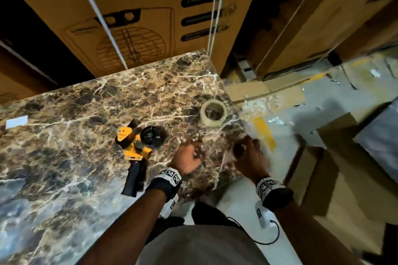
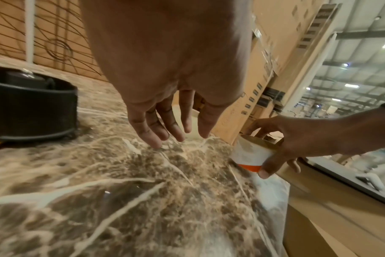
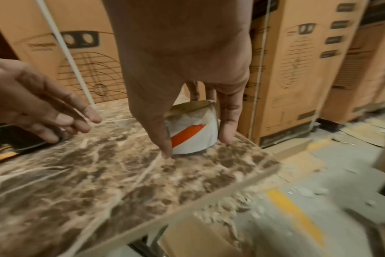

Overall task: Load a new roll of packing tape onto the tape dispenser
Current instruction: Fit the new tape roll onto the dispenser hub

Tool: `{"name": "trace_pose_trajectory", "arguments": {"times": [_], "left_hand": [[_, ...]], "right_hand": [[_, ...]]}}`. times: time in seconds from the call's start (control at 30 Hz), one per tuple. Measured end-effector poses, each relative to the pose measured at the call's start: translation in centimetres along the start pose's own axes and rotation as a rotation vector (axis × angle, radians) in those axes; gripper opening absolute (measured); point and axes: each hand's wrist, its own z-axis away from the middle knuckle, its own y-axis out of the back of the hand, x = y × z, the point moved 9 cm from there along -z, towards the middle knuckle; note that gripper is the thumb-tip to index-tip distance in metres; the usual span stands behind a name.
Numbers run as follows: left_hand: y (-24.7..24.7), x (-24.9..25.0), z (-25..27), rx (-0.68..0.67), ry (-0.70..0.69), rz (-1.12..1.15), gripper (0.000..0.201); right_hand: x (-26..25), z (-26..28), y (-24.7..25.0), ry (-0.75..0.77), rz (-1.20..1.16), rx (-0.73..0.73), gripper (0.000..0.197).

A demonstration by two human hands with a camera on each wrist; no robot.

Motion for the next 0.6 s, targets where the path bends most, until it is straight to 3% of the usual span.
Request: {"name": "trace_pose_trajectory", "arguments": {"times": [0.1,0.23,0.33,0.4,0.47,0.53,0.6], "left_hand": [[-1.7,0.9,-0.7,-0.046,0.01,-0.043,0.037],[-2.9,2.1,-1.8,-0.058,0.031,-0.051,0.037],[-1.5,3.2,-2.8,0.075,0.044,-0.126,0.034],[0.3,5.1,-3.2,0.209,-0.012,-0.247,0.054],[1.7,7.1,-3.9,0.278,-0.077,-0.407,0.073],[2.2,8.0,-5.5,0.243,-0.096,-0.533,0.087],[2.3,7.8,-7.3,0.176,-0.076,-0.599,0.085]], "right_hand": [[2.2,-0.4,-0.4,-0.034,0.004,0.016,0.097],[4.1,-1.6,-1.9,-0.02,-0.001,0.058,0.101],[4.7,-1.5,-2.5,-0.059,0.077,0.009,0.129],[3.2,-0.9,-1.6,-0.013,0.109,0.009,0.134],[1.2,-0.2,-0.6,0.074,0.112,0.026,0.123],[-0.9,0.2,0.3,0.158,0.142,0.071,0.104],[-2.5,0.1,0.6,0.2,0.179,0.097,0.091]]}}
